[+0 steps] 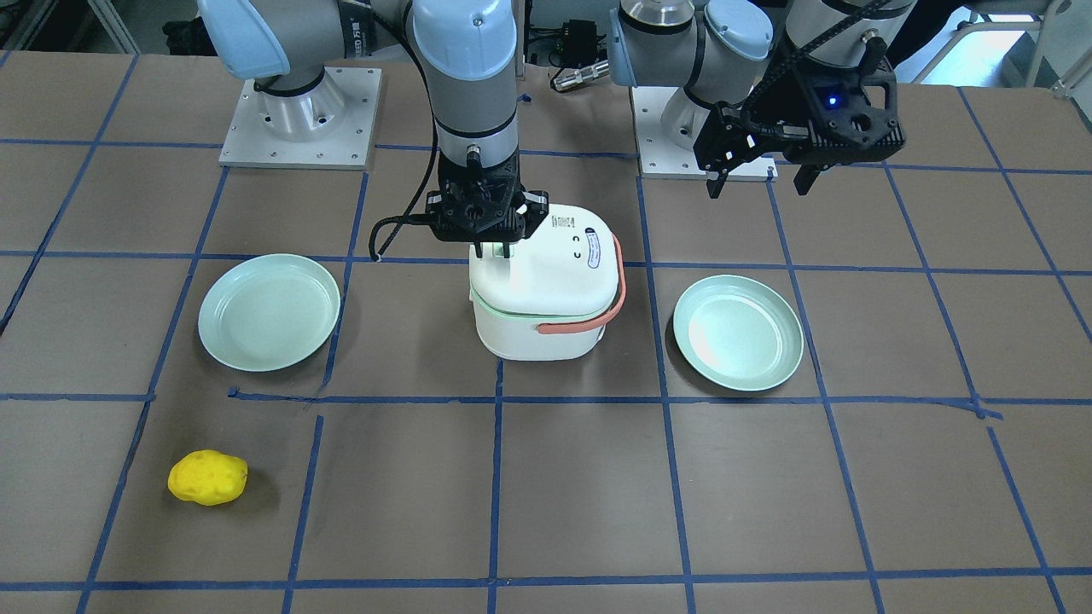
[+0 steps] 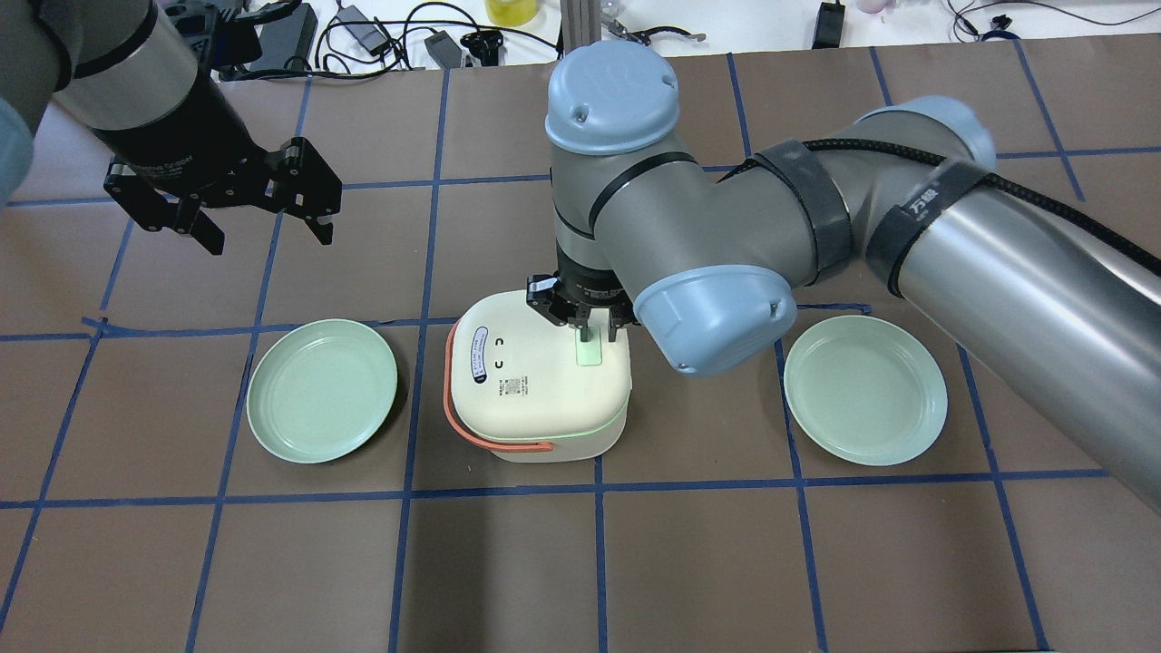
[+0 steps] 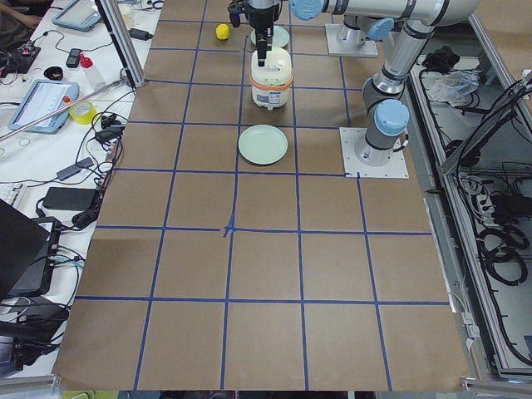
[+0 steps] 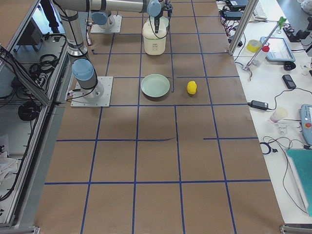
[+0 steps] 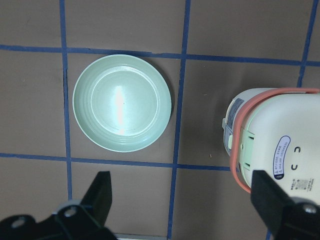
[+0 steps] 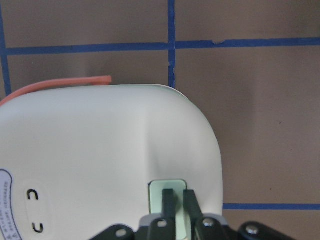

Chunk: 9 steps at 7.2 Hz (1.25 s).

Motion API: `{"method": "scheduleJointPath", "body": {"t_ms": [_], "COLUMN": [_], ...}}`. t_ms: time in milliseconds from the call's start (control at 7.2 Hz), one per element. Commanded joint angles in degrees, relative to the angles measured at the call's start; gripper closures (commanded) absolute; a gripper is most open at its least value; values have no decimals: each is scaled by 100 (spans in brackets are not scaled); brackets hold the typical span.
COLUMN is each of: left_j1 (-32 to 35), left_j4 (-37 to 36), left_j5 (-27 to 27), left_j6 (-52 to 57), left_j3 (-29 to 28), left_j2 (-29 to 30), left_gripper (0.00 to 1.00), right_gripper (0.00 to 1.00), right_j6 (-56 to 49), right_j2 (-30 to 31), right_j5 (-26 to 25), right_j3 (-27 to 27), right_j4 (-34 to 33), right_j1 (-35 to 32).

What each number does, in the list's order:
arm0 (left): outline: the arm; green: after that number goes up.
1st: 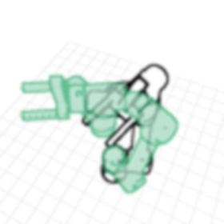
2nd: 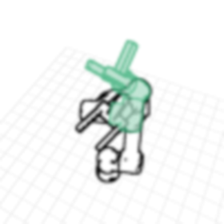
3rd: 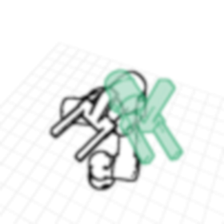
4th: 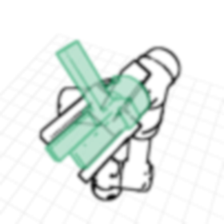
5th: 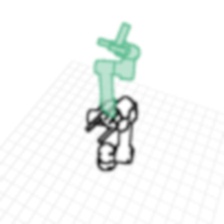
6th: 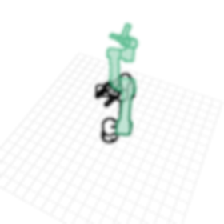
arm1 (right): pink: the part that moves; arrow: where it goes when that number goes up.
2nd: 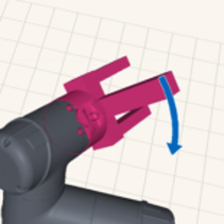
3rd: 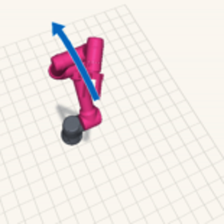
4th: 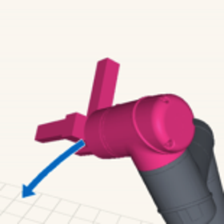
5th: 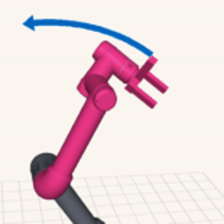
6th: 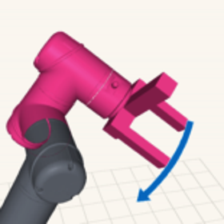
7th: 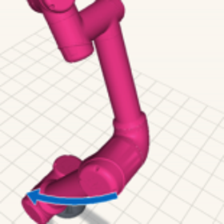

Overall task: Press rice cooker button
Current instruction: 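Press down on the green button with the right gripper fingertips, then lift the right gripper away as the cooker lid pops open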

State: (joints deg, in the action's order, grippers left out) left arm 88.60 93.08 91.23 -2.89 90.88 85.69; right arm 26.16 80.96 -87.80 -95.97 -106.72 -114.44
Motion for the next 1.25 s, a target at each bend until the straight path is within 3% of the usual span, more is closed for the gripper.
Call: {"method": "scheduleJointPath", "body": {"t_ms": [0, 278, 556, 1111], "left_j1": [0, 0, 0, 0], "left_j4": [0, 0, 0, 0], "left_j5": [0, 0, 0, 0], "left_j6": [8, 8, -1, 8], "left_j3": [0, 0, 0, 0], "left_j2": [0, 0, 0, 0], "left_gripper": [0, 0, 0, 0], "right_gripper": [0, 0, 0, 0], "right_j6": [-66, -416, -1615, -1737], "right_j2": [25, 86, 280, 500], "right_j5": [-254, -194, -193, -255], "right_j3": [794, 1421, 1485, 1494], "right_j4": [744, 1328, 1452, 1610], "right_j1": [254, 973, 1448, 1767]}}
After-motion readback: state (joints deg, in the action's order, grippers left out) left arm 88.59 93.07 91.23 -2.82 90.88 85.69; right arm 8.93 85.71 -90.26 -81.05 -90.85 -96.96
